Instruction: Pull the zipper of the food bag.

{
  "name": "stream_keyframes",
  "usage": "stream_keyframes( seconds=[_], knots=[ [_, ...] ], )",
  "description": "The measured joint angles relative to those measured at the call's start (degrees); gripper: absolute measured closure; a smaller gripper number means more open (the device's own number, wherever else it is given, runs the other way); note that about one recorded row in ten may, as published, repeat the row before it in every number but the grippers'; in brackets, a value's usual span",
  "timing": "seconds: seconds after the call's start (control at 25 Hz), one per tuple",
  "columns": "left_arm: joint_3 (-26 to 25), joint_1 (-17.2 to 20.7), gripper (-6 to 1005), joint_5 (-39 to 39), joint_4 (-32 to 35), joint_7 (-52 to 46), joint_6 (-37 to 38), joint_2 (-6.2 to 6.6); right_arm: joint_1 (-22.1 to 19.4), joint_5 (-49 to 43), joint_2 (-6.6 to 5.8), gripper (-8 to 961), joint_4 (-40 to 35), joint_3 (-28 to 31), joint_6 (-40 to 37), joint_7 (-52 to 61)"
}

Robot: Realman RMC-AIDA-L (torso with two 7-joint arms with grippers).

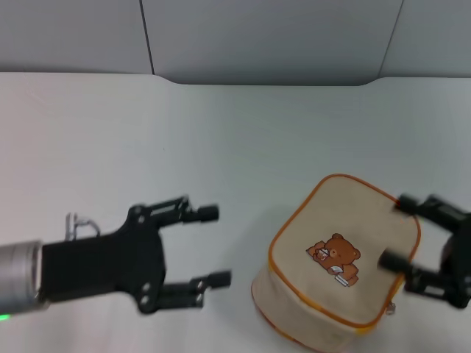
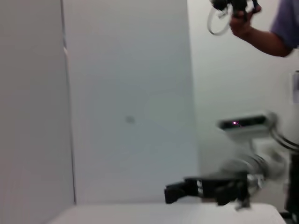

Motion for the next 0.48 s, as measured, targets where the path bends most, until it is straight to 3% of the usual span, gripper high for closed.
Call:
stream_keyframes(
  seconds=[0.08,0.12,0.2,0.32,0.48],
  knots=[
    [-0.03,0.19,230,0.41,-0.95,0.44,0.32,0.36,1.15,-0.33,-0.30,113,-0.63,-2.91,-0.48,1.48],
    [-0.26,0.98,229,0.69,-2.39,1.64,0.69,0.81,2.81,-0.57,-0.47,113,-1.60,-7.44,-1.04,3.68],
    [-0.33,1.41,227,0.70,-2.68,2.04,0.74,0.87,3.44,-0.59,-0.42,113,-2.33,-9.29,-1.12,4.48],
    [-0.58,3.45,227,0.73,-2.91,3.88,0.86,0.94,4.63,-0.61,0.80,114,-5.84,-12.46,-0.73,6.38],
    [-0.65,5.03,227,0.75,-2.93,5.23,1.00,0.84,4.76,-0.55,1.34,114,-7.37,-12.91,-0.50,6.73]
  ],
)
